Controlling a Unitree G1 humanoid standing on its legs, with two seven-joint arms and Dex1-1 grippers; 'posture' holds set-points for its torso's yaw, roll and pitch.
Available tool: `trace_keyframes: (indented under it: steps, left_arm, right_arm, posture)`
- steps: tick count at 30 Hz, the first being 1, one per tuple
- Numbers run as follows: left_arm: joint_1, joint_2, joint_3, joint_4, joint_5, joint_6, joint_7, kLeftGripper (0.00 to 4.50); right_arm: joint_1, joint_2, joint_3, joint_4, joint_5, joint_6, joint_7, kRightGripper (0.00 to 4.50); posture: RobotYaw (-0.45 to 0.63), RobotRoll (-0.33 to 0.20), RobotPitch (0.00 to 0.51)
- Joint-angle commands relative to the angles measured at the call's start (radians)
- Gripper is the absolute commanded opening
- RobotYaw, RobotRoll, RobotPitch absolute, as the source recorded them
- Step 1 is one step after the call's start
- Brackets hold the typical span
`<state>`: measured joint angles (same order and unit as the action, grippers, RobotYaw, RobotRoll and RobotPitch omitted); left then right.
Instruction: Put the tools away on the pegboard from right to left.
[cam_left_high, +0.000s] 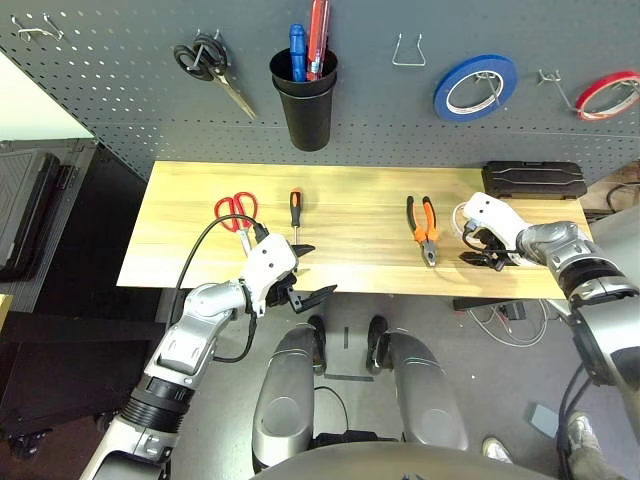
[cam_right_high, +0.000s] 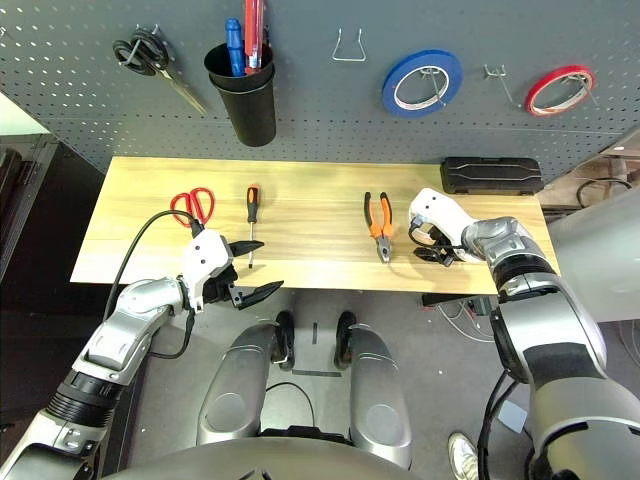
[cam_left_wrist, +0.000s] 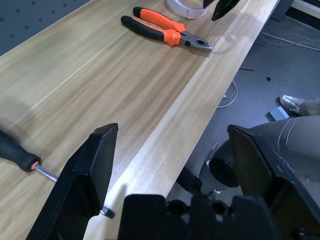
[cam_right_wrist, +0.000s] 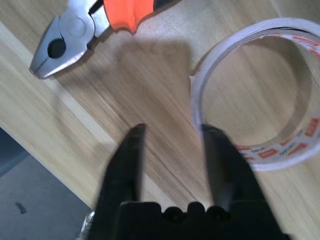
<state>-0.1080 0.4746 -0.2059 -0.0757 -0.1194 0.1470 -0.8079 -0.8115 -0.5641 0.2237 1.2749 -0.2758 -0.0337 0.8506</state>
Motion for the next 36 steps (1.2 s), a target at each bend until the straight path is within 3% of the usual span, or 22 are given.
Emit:
trace_keyframes:
  steps: [1, 3, 14, 21, 28, 31, 36]
  left_arm:
    - [0.009, -0.005, -0.021, -0.006, 0.009, 0.0, 0.0, 4.5]
    - [0.007, -0.007, -0.022, -0.002, 0.011, 0.0, 0.001, 4.5]
    - [-0.013, -0.021, -0.028, 0.033, 0.021, -0.018, 0.006, 4.5]
    - [-0.01, -0.023, -0.031, 0.037, 0.024, -0.026, 0.011, 4.5]
    - [-0.022, -0.033, -0.037, 0.06, 0.028, -0.037, 0.013, 4.5]
    - [-0.03, -0.039, -0.04, 0.073, 0.029, -0.044, 0.012, 4.5]
    - [-0.038, -0.044, -0.043, 0.084, 0.031, -0.051, 0.009, 4.5]
  right_arm:
    - [0.037, 0.005, 0.01, 0.028, -0.015, 0.009, 0.033, 0.61]
    - [0.037, 0.003, 0.007, 0.026, -0.015, 0.009, 0.039, 0.05]
    - [0.023, -0.026, -0.046, -0.013, 0.037, 0.009, 0.087, 0.05]
    - [-0.005, -0.067, -0.125, -0.067, 0.131, 0.096, 0.231, 0.05]
    - [0.007, -0.115, -0.138, -0.143, 0.166, 0.196, 0.333, 0.05]
    - [0.015, -0.139, -0.126, -0.157, 0.149, 0.182, 0.305, 0.67]
    - [0.025, -0.149, -0.12, -0.161, 0.139, 0.143, 0.26, 2.53]
  posture:
    - [0.2, 0.0, 0.344]
    - [0.2, 0.0, 0.344]
    - [0.2, 0.0, 0.331]
    - [0.2, 0.0, 0.323]
    - [0.19, 0.0, 0.313]
    - [0.18, 0.0, 0.309]
    - [0.18, 0.0, 0.303]
